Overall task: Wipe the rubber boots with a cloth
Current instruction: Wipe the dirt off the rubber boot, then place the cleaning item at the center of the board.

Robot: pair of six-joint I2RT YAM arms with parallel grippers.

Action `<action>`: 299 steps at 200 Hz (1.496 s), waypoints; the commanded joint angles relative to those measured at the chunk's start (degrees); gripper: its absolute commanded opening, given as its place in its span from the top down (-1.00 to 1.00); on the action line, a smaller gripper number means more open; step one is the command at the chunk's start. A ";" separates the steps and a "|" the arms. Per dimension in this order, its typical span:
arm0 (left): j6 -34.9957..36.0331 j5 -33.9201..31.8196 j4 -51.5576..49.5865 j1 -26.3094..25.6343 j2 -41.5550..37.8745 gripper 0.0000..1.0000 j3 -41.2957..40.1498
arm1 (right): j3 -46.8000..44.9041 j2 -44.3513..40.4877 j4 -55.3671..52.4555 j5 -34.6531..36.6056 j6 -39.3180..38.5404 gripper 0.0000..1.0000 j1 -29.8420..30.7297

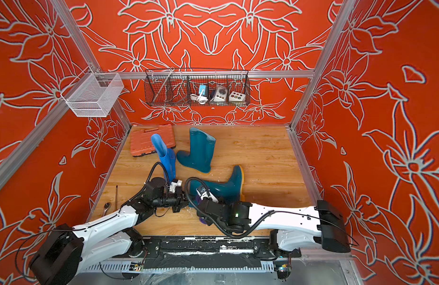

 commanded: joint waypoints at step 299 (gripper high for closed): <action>28.77 1.07 -26.18 0.30 -6.29 1.00 10.84 | 17.56 6.05 -24.04 -25.92 -18.53 0.73 -70.76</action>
